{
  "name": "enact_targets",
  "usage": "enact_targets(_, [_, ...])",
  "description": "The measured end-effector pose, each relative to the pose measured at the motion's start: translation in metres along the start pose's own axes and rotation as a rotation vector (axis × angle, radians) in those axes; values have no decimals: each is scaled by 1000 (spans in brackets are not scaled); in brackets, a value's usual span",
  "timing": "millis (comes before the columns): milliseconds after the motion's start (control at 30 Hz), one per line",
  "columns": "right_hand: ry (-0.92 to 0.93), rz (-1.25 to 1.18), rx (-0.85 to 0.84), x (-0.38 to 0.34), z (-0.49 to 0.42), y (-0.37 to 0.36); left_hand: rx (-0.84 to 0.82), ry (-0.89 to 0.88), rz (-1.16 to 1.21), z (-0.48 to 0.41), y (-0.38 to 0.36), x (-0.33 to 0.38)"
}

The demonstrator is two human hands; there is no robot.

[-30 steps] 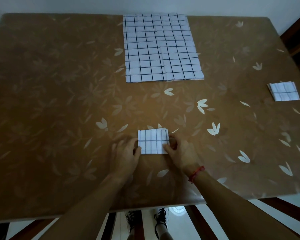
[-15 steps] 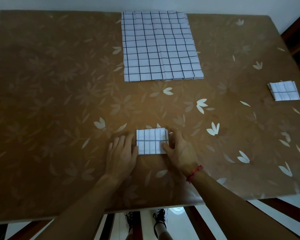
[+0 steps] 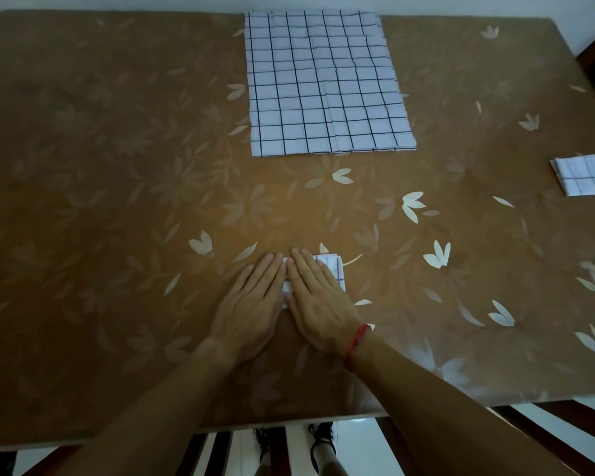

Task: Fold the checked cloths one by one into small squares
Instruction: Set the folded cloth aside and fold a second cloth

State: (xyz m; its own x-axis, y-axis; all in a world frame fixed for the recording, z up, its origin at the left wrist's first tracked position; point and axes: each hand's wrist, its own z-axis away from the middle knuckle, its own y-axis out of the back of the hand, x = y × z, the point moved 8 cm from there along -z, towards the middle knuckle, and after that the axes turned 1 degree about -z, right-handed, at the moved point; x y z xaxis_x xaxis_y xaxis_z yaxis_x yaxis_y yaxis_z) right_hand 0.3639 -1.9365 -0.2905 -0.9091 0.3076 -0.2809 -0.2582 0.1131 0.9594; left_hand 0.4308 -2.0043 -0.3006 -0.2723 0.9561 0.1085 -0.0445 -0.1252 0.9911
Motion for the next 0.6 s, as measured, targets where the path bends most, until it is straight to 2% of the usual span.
enact_targets(333, [-17,111,-101,7,2,-4,-9,-7,6,1,-4,0])
enact_targets(600, [-78,197,-239,67,37,10,-25,9,19,0,1,1])
